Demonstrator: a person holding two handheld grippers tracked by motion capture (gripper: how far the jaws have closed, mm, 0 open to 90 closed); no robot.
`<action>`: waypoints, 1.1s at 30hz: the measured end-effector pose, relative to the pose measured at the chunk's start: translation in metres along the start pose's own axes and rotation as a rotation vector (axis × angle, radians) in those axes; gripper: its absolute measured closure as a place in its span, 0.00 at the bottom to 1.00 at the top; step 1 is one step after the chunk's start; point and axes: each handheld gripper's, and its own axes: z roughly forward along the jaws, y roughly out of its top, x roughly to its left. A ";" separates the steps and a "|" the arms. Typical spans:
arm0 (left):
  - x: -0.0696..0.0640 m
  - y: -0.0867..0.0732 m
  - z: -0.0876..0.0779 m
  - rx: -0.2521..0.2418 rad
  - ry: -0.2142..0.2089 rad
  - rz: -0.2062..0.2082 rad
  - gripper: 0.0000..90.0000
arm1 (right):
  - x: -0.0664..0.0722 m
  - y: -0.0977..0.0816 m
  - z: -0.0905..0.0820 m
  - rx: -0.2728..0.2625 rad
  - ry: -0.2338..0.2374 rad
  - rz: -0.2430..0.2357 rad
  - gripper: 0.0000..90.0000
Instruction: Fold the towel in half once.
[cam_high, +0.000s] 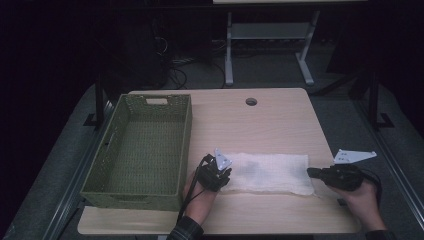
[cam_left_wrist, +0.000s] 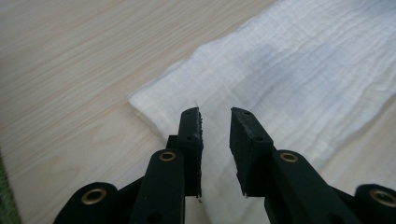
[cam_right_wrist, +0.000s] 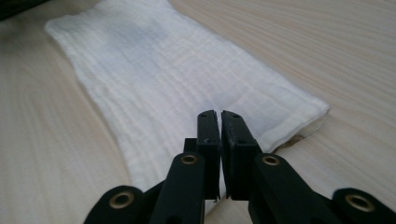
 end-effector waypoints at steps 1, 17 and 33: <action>0.002 0.001 0.003 0.001 -0.004 -0.006 0.81 | -0.002 0.001 0.002 0.003 -0.002 0.003 0.99; 0.022 0.008 0.053 0.082 0.018 -0.002 0.81 | -0.026 0.016 0.046 0.121 -0.079 0.025 1.00; 0.002 0.010 0.047 0.075 -0.079 0.036 0.78 | -0.038 0.003 0.029 0.131 -0.132 0.032 1.00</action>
